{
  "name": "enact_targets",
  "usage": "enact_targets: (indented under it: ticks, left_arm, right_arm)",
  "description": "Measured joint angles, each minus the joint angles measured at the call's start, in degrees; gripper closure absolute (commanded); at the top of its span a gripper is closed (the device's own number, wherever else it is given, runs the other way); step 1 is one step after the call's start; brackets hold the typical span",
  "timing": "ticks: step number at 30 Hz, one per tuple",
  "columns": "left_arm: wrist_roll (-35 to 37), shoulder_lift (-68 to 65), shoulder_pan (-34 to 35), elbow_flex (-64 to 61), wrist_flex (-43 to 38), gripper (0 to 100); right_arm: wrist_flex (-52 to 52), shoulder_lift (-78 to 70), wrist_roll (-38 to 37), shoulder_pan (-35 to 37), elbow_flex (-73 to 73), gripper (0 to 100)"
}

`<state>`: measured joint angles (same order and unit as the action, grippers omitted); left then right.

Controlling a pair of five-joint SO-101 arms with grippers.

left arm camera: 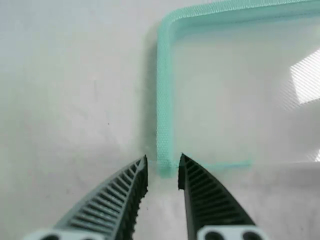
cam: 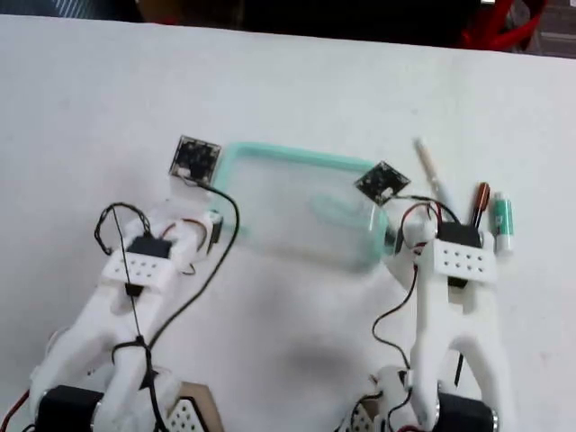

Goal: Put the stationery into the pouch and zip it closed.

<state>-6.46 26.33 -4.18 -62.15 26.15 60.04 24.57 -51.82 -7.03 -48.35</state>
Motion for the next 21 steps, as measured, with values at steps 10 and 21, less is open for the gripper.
enact_targets:
  ticks: [10, 21]
  left_arm:
    - [0.0, 0.0, 0.0, 0.0, 0.0, 88]
    - [0.0, 0.0, 0.0, 0.0, 0.0, 88]
  right_arm:
    - [-5.5, -7.1, 1.8, 2.6, 0.0, 84.0]
    - [-14.0, -7.6, 1.8, 2.7, -1.5, 84.0]
